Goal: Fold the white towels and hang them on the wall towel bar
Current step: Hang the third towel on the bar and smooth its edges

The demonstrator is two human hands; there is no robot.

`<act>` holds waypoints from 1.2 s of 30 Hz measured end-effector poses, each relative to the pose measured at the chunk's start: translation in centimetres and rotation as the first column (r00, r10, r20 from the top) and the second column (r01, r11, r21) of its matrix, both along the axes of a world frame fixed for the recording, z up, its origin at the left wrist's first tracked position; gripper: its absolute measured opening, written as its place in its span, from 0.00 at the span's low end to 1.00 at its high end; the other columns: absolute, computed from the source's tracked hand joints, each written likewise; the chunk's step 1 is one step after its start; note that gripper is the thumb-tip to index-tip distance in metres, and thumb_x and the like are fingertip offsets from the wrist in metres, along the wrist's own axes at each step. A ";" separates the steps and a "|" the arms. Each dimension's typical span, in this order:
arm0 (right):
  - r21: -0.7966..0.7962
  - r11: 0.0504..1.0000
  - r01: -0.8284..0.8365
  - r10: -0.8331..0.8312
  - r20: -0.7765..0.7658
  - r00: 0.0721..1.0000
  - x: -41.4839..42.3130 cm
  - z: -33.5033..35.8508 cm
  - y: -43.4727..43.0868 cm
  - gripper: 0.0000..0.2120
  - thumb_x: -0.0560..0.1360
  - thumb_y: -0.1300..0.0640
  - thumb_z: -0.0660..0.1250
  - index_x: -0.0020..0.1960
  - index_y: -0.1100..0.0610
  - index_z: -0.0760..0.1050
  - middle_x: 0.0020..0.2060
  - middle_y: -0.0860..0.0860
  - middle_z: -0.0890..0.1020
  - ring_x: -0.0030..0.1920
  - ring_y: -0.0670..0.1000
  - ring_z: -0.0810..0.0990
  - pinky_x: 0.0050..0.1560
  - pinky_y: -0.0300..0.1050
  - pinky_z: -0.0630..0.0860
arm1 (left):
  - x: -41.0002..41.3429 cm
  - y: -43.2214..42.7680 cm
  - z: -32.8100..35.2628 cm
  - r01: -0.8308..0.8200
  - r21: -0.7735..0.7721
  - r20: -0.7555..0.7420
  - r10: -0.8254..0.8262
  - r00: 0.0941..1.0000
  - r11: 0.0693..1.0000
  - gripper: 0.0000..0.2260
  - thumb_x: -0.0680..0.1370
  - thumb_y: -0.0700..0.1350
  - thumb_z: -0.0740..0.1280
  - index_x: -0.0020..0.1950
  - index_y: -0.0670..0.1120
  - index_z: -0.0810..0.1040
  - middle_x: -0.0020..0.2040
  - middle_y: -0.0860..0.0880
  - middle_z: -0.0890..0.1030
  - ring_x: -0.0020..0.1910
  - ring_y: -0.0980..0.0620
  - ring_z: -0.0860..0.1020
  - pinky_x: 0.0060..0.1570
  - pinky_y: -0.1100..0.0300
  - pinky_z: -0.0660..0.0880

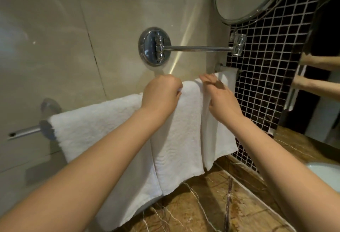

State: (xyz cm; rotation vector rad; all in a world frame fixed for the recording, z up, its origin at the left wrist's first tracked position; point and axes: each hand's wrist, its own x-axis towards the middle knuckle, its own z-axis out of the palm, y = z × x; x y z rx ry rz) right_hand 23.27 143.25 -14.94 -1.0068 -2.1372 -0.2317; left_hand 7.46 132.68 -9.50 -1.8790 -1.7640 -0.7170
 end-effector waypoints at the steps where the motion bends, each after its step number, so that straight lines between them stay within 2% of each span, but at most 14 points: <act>1: -0.013 1.000 0.001 -0.001 -0.003 1.000 -0.1 0.2 -0.3 0.35 0.70 0.76 0.59 0.74 0.56 0.60 0.73 0.55 0.64 0.74 0.57 0.60 0.70 0.58 0.64 | -0.1 -0.1 0.0 0.002 -0.002 -0.016 -0.002 1.000 1.000 0.05 0.75 0.43 0.66 0.44 0.42 0.79 0.46 0.44 0.80 0.48 0.40 0.77 0.43 0.50 0.74; 3: -0.034 0.999 0.012 -0.012 0.003 1.000 -0.2 0.6 -0.9 0.34 0.71 0.74 0.58 0.74 0.56 0.60 0.74 0.55 0.64 0.74 0.57 0.61 0.71 0.58 0.63 | -0.2 -0.8 -0.1 -0.008 0.007 -0.038 0.008 0.999 1.000 0.05 0.74 0.42 0.66 0.40 0.42 0.75 0.45 0.43 0.79 0.47 0.40 0.76 0.39 0.51 0.71; 7: 0.057 0.995 -0.079 0.077 0.024 0.997 -1.0 0.7 -3.2 0.38 0.69 0.73 0.59 0.76 0.55 0.58 0.75 0.52 0.63 0.74 0.52 0.61 0.72 0.57 0.61 | -1.1 -3.2 -0.3 -0.033 0.098 -0.028 0.036 0.999 0.995 0.08 0.74 0.42 0.66 0.50 0.42 0.81 0.48 0.43 0.80 0.49 0.40 0.76 0.43 0.49 0.73; 11: 0.100 0.970 -0.224 0.216 0.088 0.972 -2.6 0.0 -5.0 0.37 0.68 0.73 0.59 0.75 0.57 0.61 0.73 0.54 0.66 0.73 0.55 0.64 0.73 0.56 0.59 | -2.1 -4.9 -0.9 -0.039 0.125 -0.050 0.045 0.998 0.991 0.06 0.72 0.41 0.68 0.45 0.41 0.82 0.45 0.43 0.80 0.47 0.40 0.77 0.42 0.49 0.74; 17: 0.088 0.972 -0.216 0.210 0.072 0.975 -3.2 -1.4 -4.8 0.38 0.67 0.74 0.59 0.76 0.58 0.59 0.74 0.55 0.64 0.75 0.55 0.60 0.71 0.58 0.63 | -2.8 -4.3 -1.5 -0.046 0.120 -0.079 0.056 0.995 0.992 0.06 0.67 0.33 0.66 0.37 0.41 0.81 0.38 0.45 0.79 0.41 0.41 0.76 0.36 0.47 0.74; 21: 0.095 0.970 -0.223 0.219 0.053 0.974 -3.2 -1.7 -4.4 0.39 0.66 0.75 0.58 0.76 0.57 0.59 0.74 0.54 0.64 0.75 0.55 0.59 0.71 0.57 0.63 | -2.9 -4.6 -1.6 -0.025 0.142 -0.065 0.034 0.997 0.990 0.06 0.67 0.33 0.65 0.39 0.40 0.81 0.39 0.43 0.80 0.42 0.40 0.77 0.37 0.47 0.75; 28: 0.093 0.966 -0.242 0.250 -0.087 0.964 -4.5 -1.3 -7.0 0.35 0.68 0.70 0.58 0.75 0.57 0.62 0.74 0.53 0.64 0.75 0.53 0.61 0.73 0.58 0.59 | -4.1 -9.1 -1.1 -0.023 0.250 -0.047 0.036 0.998 0.968 0.07 0.71 0.38 0.69 0.47 0.39 0.82 0.44 0.41 0.81 0.45 0.39 0.78 0.42 0.49 0.75; 31: 0.130 0.942 -0.310 0.322 -0.088 0.943 -5.9 -0.9 -9.3 0.34 0.68 0.69 0.59 0.75 0.58 0.62 0.73 0.54 0.65 0.74 0.53 0.62 0.74 0.53 0.56 | -5.1 -11.0 -1.1 -0.078 0.247 -0.067 0.097 0.993 0.966 0.07 0.71 0.40 0.68 0.46 0.39 0.82 0.43 0.41 0.81 0.43 0.39 0.78 0.41 0.50 0.73; 36: 0.139 0.905 -0.401 0.407 -0.019 0.913 -8.8 -0.7 -11.6 0.34 0.69 0.65 0.59 0.75 0.58 0.61 0.73 0.55 0.66 0.74 0.53 0.62 0.74 0.52 0.56 | -6.3 -12.2 -1.2 -0.164 0.184 -0.104 0.185 0.977 0.969 0.10 0.70 0.44 0.65 0.43 0.39 0.81 0.41 0.41 0.80 0.42 0.38 0.77 0.41 0.48 0.75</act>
